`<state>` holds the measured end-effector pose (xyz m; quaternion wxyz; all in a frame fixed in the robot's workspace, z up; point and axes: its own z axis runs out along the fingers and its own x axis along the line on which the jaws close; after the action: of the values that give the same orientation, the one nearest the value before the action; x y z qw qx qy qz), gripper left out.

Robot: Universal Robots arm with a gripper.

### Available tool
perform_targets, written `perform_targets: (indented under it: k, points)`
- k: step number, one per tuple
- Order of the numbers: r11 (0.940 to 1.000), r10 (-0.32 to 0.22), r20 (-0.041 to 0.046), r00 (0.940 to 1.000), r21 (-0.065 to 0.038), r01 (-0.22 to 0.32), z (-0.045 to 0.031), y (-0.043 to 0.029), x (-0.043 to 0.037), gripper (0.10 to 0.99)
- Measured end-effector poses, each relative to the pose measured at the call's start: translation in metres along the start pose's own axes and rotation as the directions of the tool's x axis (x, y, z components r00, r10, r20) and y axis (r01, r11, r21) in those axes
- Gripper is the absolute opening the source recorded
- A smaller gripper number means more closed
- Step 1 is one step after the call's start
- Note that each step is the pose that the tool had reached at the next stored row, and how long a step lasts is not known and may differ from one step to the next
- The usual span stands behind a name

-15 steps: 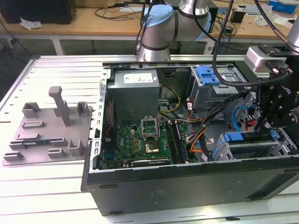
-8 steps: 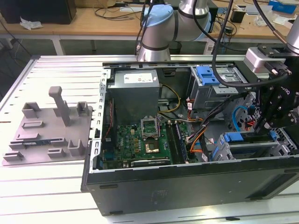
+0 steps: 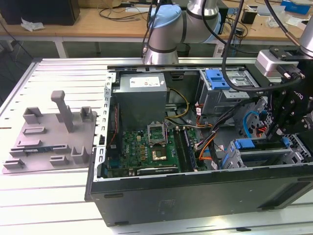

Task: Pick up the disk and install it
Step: 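Insert the first disk wire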

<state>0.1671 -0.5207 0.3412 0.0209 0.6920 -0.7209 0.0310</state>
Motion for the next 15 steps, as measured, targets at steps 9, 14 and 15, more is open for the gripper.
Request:
perform_targets:
  k: [9,14,15]
  points:
    - [1.0,-0.001,-0.0016,1.0,0.0,0.001,-0.0148,-0.0002,0.0,0.169]
    - [0.9999,-0.01,-0.0013,0.9999,0.001,0.01,-0.0148,-0.0001,-0.0022,0.169]
    - [0.9999,-0.013,-0.0012,0.9999,0.001,0.013,-0.0148,-0.0001,-0.0026,0.169]
